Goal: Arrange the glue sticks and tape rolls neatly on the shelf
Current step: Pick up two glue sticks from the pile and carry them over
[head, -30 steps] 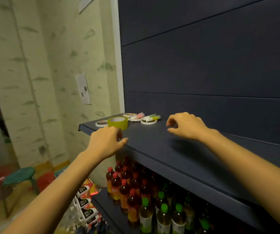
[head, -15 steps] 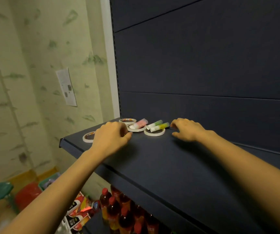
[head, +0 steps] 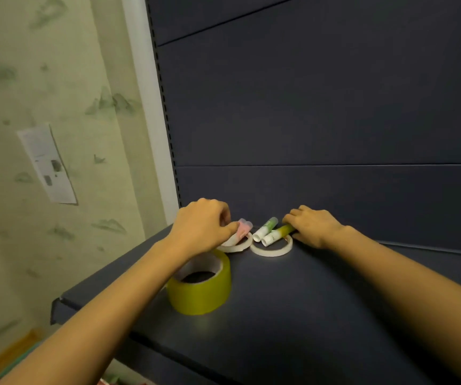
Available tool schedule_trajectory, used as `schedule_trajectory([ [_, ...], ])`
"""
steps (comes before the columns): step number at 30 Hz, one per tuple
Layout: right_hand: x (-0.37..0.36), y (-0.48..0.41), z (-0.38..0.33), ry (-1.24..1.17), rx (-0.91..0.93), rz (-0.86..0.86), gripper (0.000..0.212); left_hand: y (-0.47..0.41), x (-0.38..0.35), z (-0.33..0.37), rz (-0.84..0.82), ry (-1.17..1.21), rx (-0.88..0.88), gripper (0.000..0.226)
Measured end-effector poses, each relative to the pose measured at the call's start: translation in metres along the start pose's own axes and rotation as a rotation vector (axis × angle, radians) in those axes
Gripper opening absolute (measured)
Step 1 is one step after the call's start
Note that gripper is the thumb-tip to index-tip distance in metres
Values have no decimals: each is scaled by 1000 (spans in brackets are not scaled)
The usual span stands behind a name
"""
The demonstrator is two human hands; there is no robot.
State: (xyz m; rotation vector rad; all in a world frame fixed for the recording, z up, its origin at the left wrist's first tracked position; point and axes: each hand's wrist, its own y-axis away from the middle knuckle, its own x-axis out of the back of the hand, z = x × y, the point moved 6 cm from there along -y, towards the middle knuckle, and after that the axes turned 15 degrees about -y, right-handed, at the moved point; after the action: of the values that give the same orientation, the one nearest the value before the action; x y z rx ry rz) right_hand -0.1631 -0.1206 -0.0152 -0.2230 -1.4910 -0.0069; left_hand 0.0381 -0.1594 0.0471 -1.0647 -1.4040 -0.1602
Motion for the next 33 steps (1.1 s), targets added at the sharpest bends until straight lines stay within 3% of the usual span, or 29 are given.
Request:
schedule_trajectory([
  [4,7,4,-5,79,38,29,31,-30,-12,0,-2,38,-74,29],
  [7,28,22,3,-109,-29,63,32,-54,-28,12,-46,26,-153,29],
  [10,52,47,15,-296,-138,211,31,-75,-50,31,-125,18,-240,28],
  [14,70,81,24,-427,-276,370,28,-96,-75,53,-214,-39,-297,43],
  [18,76,111,29,-448,-365,456,24,-109,-99,63,-342,-45,-278,56],
  [23,78,138,27,-384,-407,469,25,-110,-116,74,-490,38,-304,44],
  [30,84,176,33,-341,-458,486,26,-107,-64,86,-300,296,-353,45],
  [33,91,197,37,-316,-481,498,27,-95,-29,100,-198,427,-383,30],
])
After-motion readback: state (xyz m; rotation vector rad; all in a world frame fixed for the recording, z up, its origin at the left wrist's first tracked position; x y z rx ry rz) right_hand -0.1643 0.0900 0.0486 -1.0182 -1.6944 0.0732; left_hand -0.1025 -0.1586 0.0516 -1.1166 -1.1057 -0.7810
